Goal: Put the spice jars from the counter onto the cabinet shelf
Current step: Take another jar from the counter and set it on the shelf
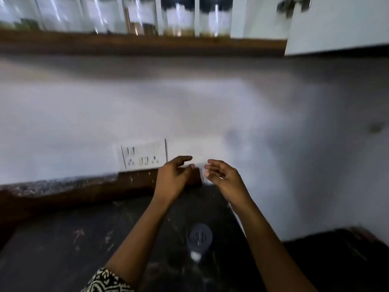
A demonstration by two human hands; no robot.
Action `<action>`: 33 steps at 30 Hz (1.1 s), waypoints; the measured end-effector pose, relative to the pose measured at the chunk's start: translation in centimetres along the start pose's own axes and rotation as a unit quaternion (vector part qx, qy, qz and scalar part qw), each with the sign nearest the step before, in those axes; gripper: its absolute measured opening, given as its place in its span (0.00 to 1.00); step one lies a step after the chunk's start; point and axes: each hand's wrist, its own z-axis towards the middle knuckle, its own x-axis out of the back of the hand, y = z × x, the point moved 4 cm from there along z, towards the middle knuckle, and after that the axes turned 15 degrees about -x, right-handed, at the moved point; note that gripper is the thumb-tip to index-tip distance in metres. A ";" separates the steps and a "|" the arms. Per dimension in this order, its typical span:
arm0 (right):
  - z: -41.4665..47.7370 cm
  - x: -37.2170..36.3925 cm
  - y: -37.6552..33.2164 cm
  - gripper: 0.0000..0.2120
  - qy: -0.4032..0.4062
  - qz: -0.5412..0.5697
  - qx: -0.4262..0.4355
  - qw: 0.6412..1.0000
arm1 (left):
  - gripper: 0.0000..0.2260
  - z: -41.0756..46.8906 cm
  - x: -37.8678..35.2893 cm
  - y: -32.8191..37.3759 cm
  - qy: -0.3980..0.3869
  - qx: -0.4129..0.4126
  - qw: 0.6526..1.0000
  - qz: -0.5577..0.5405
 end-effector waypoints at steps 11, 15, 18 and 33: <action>-2.3 -3.2 19.5 0.24 -0.055 -0.122 -0.258 0.957 | 0.30 -16.2 -7.3 -9.8 -0.179 0.211 0.960 -0.031; -1.9 -4.6 21.8 0.32 -0.071 -0.156 -0.266 0.949 | 0.38 -17.8 -8.9 -11.3 -0.211 0.260 0.941 -0.042; -1.4 -5.5 22.2 0.38 -0.093 -0.171 -0.278 0.941 | 0.45 -18.3 -10.2 -12.3 -0.250 0.267 0.930 -0.041; -0.3 -3.7 15.3 0.34 -0.095 -0.111 -0.185 0.972 | 0.35 -13.3 -8.5 -12.0 -0.095 0.251 0.954 -0.137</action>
